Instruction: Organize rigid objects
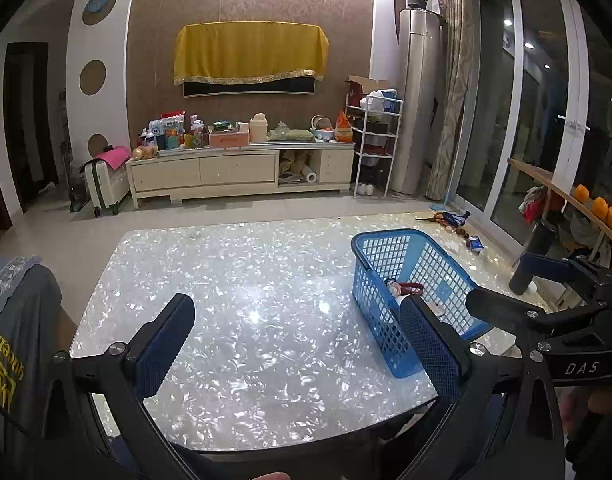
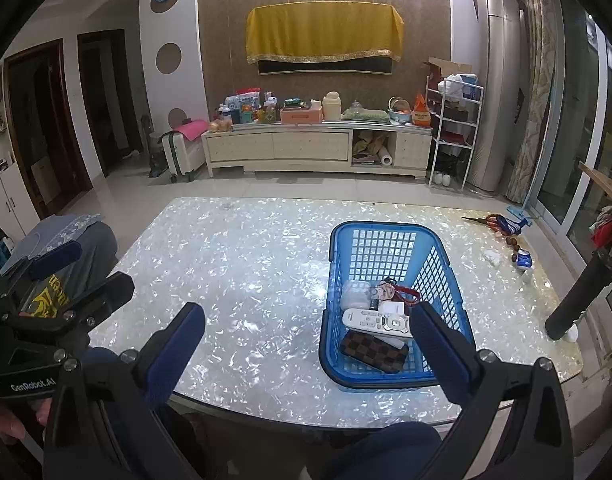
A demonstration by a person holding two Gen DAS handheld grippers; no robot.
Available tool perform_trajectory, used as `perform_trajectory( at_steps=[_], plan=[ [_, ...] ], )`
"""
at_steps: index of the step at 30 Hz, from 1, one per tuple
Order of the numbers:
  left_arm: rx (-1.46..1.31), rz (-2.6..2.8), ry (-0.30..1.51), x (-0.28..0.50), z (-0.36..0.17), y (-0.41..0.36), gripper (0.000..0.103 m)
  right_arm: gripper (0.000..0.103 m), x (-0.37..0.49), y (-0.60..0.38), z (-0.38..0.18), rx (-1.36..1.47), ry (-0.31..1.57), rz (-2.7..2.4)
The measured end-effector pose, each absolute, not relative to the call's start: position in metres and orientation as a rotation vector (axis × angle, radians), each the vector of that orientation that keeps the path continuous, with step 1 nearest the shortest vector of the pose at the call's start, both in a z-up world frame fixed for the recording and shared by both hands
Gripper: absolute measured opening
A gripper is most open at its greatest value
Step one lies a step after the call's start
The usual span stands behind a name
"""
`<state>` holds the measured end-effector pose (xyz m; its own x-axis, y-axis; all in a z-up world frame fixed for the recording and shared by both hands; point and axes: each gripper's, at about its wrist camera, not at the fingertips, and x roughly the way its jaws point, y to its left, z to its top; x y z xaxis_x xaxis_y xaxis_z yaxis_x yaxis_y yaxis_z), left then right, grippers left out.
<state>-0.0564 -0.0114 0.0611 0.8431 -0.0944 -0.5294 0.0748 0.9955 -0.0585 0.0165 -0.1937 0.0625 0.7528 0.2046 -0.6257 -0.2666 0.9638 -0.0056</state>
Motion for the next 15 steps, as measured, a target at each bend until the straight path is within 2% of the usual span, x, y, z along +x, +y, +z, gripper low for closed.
perform_trajectory(
  at_steps=[15],
  plan=[
    [-0.03, -0.095, 0.556, -0.0587, 0.0648, -0.0113, 0.103, 0.103, 0.0113, -0.1934, 0.0617, -0.094, 0.669, 0.258]
  ],
)
